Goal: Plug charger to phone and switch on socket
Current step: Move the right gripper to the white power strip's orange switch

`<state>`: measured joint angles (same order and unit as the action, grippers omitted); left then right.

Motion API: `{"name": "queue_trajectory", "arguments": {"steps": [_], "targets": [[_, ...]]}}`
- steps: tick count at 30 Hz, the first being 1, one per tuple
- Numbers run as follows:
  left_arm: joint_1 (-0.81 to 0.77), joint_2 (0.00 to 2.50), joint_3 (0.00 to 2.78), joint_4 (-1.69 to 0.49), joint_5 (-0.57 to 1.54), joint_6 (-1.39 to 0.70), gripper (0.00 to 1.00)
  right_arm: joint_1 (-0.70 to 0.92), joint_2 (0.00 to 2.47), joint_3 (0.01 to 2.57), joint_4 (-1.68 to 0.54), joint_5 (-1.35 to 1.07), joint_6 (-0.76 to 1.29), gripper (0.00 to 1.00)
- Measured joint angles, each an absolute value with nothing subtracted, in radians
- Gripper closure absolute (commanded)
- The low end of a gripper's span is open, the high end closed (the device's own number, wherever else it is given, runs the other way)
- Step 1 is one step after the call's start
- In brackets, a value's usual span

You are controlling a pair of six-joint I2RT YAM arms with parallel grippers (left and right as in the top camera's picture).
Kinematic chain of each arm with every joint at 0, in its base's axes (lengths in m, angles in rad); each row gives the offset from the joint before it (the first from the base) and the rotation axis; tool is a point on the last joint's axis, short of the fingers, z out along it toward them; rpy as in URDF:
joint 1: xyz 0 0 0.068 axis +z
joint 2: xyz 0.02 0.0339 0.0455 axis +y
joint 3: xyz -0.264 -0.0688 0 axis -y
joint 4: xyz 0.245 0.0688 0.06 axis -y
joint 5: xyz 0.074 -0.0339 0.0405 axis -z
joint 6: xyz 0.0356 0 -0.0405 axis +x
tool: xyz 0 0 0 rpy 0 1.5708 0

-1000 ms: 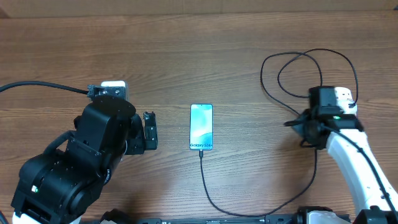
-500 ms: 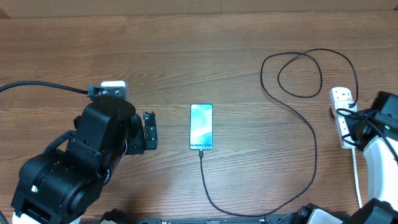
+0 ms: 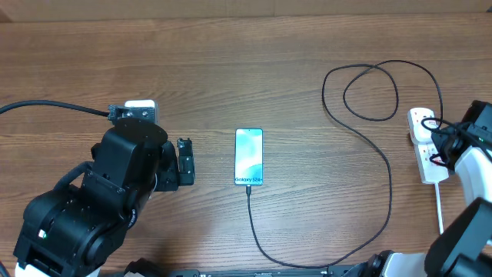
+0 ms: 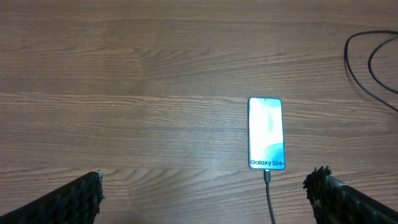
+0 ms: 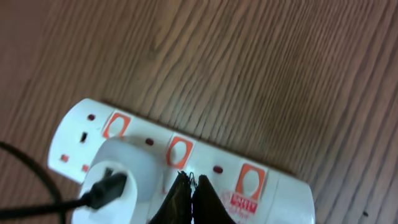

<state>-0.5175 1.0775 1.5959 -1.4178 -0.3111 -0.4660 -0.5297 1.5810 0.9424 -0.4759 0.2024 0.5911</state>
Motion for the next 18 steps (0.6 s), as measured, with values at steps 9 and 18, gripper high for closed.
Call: {"name": "queue_trajectory", "arguments": {"steps": [9,18], "targets": [[-0.515,1.028,1.596,-1.418,-0.311,-0.466,0.00,-0.529,1.655,0.955,-0.408,0.216,0.517,0.96],[-0.295,0.855,1.594,-1.417,-0.310,-0.466,0.00,-0.530,1.671,0.956,-0.368,0.208,0.458,0.96]]}}
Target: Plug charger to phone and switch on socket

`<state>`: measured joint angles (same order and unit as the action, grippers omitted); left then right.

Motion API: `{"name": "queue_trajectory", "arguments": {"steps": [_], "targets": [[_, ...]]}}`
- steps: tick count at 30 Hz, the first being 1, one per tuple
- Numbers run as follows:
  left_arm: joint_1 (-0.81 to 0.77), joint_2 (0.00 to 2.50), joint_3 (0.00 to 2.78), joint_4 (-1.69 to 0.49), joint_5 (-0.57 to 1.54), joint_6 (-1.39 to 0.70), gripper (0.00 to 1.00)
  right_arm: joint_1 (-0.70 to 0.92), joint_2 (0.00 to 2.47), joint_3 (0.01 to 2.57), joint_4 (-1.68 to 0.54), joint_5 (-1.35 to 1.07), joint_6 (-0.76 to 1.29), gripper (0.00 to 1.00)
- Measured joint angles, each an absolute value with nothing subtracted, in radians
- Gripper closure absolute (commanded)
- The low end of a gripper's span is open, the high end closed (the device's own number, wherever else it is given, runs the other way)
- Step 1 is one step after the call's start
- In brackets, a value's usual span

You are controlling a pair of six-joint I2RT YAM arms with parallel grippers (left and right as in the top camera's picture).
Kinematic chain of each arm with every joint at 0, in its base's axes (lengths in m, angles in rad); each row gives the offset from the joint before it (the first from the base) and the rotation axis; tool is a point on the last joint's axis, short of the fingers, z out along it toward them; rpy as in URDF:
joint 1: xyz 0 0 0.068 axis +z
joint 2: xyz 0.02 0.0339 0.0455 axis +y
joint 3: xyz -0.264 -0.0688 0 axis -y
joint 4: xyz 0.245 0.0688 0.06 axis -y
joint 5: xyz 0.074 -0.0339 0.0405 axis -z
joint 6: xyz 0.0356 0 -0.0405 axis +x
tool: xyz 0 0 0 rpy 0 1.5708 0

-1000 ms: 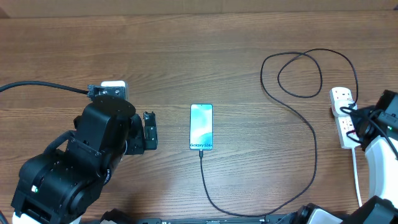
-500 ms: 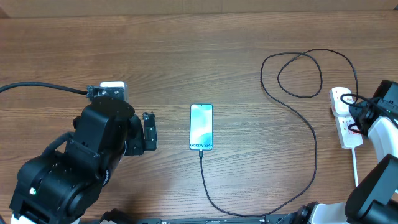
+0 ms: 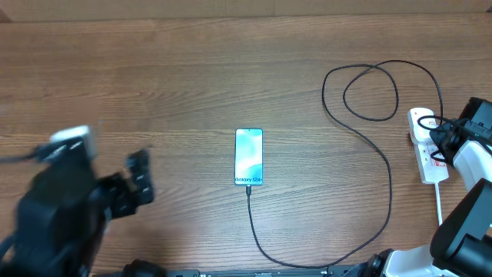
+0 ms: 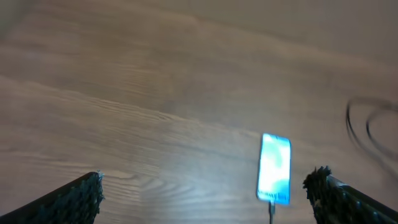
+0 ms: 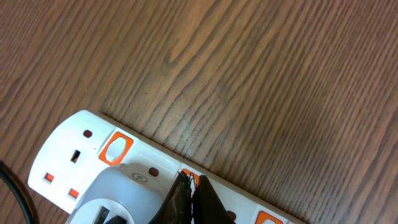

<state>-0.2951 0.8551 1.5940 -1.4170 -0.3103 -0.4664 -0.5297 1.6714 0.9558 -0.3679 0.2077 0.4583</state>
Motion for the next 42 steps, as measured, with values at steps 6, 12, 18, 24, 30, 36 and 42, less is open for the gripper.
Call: {"name": "queue_trajectory", "arguments": {"steps": [6,12,18,24,30,36,42], "targets": [[-0.083,0.666,1.593,-1.418,-0.311,-0.466,0.00,-0.529,1.700,0.957,-0.366,0.205,0.437,0.96],[0.024,0.445,1.593,-1.418,-0.311,-0.466,0.00,-0.524,1.727,0.957,-0.358,0.198,0.425,0.96],[0.029,0.271,1.594,-1.456,-0.311,-0.467,0.00,-0.516,1.727,0.957,-0.351,0.179,0.418,0.96],[0.029,0.198,1.596,-1.634,-0.311,-0.469,0.00,-0.513,1.734,0.958,-0.346,0.176,0.404,0.96],[0.029,0.192,1.584,-1.686,-0.311,-0.469,0.00,-0.503,1.777,0.978,-0.345,0.207,0.392,0.96],[0.029,0.192,1.583,-1.687,-0.311,-0.469,0.00,-0.482,1.778,0.982,-0.358,0.244,0.391,0.96],[0.029,0.192,1.583,-1.687,-0.311,-0.469,0.00,-0.461,1.778,0.984,-0.371,0.289,0.391,0.96]]}}
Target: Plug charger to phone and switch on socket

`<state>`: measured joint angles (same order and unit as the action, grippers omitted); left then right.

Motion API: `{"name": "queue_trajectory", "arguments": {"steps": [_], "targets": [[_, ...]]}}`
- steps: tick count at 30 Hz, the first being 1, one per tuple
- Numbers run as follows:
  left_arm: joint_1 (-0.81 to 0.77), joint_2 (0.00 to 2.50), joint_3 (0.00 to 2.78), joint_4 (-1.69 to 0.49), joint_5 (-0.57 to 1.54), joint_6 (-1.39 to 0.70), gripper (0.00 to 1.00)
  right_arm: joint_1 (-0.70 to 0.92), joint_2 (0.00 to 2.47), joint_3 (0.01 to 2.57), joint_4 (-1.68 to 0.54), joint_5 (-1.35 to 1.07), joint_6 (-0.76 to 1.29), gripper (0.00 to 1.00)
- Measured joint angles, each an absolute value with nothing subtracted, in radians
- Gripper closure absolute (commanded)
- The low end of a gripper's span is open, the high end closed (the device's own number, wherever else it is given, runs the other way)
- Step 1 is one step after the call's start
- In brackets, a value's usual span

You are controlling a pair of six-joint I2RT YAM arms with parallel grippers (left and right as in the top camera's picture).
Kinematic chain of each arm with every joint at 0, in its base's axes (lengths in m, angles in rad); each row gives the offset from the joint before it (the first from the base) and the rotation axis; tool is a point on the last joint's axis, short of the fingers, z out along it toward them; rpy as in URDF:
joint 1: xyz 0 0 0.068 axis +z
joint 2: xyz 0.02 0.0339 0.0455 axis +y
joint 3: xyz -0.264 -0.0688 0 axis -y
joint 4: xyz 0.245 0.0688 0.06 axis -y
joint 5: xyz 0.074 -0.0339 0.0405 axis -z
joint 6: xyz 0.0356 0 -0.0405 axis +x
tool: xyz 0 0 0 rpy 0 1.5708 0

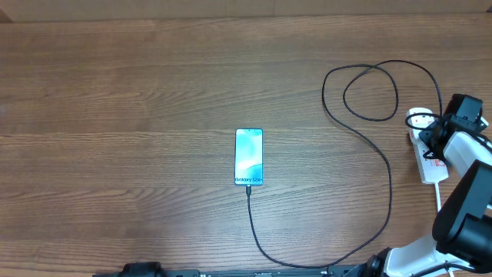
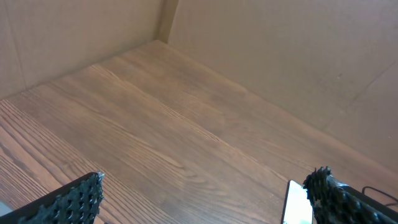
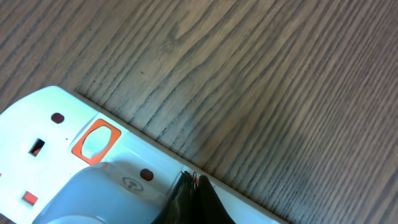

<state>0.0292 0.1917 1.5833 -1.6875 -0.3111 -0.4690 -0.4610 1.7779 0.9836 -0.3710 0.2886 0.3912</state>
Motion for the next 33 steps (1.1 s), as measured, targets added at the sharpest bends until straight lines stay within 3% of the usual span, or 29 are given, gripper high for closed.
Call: {"name": "queue_trajectory", "arguments": {"steps": [21,33], "targets": [[0.029,0.192,1.583,-1.687,-0.311,-0.469,0.00,-0.441,1.774,0.988,-0.395,0.318,0.399,0.96],[0.029,0.192,1.583,-1.688,-0.311,-0.469,0.00,-0.478,1.777,1.295,-0.764,0.312,0.456,0.96]]}}
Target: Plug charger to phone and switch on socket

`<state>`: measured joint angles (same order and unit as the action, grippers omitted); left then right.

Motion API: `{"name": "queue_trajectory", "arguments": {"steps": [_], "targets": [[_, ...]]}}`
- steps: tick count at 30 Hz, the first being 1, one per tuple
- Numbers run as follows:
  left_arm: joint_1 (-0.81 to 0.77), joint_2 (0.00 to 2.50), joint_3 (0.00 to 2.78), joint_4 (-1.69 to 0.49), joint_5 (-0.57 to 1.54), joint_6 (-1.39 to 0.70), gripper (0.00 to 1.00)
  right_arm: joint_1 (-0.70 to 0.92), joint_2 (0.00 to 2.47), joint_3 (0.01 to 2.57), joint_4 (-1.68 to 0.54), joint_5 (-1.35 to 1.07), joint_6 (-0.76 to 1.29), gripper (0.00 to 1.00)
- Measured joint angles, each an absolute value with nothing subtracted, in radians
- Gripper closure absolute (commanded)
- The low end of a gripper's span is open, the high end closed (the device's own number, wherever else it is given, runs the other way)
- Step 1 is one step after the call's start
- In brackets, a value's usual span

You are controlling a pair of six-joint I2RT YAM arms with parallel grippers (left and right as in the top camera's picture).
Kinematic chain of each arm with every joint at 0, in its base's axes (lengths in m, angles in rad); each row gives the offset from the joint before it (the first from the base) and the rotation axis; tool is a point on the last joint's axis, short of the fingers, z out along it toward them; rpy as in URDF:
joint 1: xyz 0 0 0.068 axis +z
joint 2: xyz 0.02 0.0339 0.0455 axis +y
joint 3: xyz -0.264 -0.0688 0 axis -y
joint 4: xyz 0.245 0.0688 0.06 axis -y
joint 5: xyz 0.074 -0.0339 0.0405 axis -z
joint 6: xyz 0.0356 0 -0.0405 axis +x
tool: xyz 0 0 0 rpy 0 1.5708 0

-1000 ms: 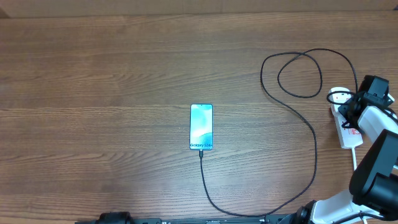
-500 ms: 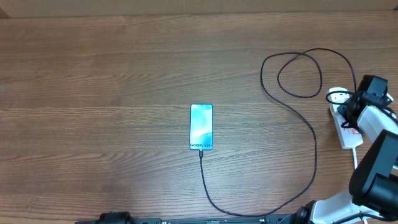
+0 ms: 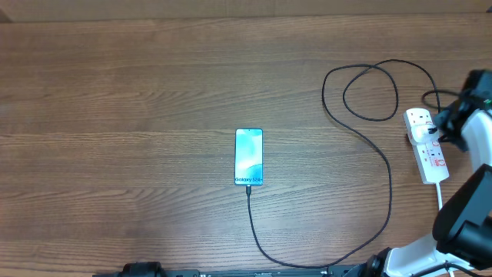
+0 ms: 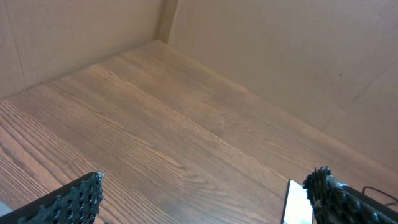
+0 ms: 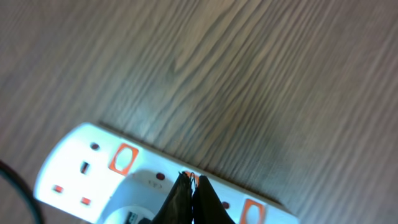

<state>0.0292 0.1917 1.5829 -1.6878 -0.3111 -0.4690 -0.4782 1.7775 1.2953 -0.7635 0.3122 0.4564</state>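
Observation:
The phone [image 3: 248,157] lies screen up and lit at the table's middle, with the black charger cable [image 3: 388,185] plugged into its near end. That cable loops right to the white power strip [image 3: 427,150]. My right gripper [image 5: 191,180] is shut with nothing in it, tips together just above the strip [image 5: 87,168], over an orange switch beside the white charger plug [image 5: 134,208]. In the overhead view it [image 3: 444,127] sits at the strip's far end. My left gripper [image 4: 202,190] is open, far from the phone [image 4: 297,202], and out of the overhead view.
Brown cardboard walls [image 4: 261,43] close the far side of the wooden table [image 3: 123,92]. The cable forms a double loop [image 3: 373,92] behind the strip. The strip's own white lead [image 3: 439,208] runs toward the near edge.
My right gripper, still shut, has drawn back from the strip, so more of the strip shows in its view. In the overhead view the arm has shifted right. The left gripper has not moved.
My left gripper stood open just left of the phone, whose cable was plugged in; then it was further left, then out of the overhead view. My right gripper stayed shut over the strip's switches, came close to the one by the plug, and now sits higher.

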Motion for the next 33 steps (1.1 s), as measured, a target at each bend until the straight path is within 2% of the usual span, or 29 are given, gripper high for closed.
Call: {"name": "queue_trajectory", "arguments": {"steps": [10,33], "targets": [[0.029,0.192,1.583,-1.688,-0.311,-0.469,0.00,-0.546,1.790,1.317,-0.948,0.152,0.479,0.96],[0.029,0.192,1.583,-1.687,-0.311,-0.469,0.00,-0.576,1.894,1.317,-0.837,0.007,0.444,0.96]]}}
